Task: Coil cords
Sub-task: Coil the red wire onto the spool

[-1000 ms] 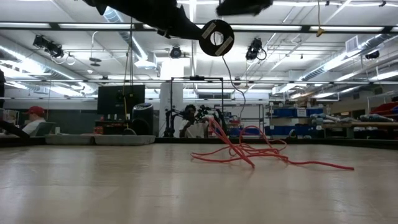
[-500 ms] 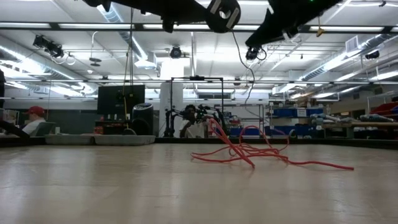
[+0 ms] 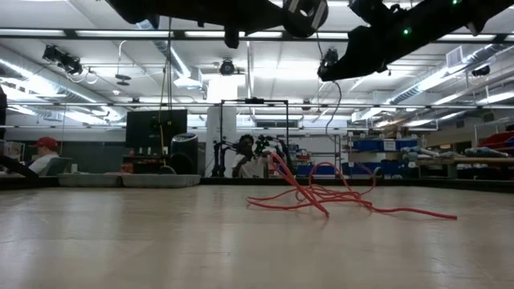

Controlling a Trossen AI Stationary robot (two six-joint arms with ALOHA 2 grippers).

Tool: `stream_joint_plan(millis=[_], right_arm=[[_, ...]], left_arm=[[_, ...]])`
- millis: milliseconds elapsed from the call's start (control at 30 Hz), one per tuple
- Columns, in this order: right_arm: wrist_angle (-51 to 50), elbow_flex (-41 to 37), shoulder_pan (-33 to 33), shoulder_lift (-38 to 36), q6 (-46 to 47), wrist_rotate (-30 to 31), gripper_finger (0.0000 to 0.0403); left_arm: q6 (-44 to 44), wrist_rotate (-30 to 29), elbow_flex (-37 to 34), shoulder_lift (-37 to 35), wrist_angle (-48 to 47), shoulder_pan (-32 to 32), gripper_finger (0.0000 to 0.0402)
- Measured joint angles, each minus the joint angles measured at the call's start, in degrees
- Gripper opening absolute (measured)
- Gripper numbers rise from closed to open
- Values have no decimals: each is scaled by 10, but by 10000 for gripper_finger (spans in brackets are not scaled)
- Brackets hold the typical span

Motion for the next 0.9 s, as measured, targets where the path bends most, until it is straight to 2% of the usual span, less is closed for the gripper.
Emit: stream_joint_plan(millis=[333, 567, 800, 900], right_arm=[[15, 0, 7, 0, -15, 3, 77], [5, 0, 24, -14, -28, 9, 56], [-2, 0, 53, -59, -1, 4, 58], [-2, 0, 65, -68, 20, -32, 59]], left_arm=[[-6, 12, 0, 4, 30, 1, 0], [-61, 10, 0, 3, 41, 1, 0], [-107, 60, 0, -9, 56, 8, 0], [-156, 110, 0, -15, 67, 27, 0]])
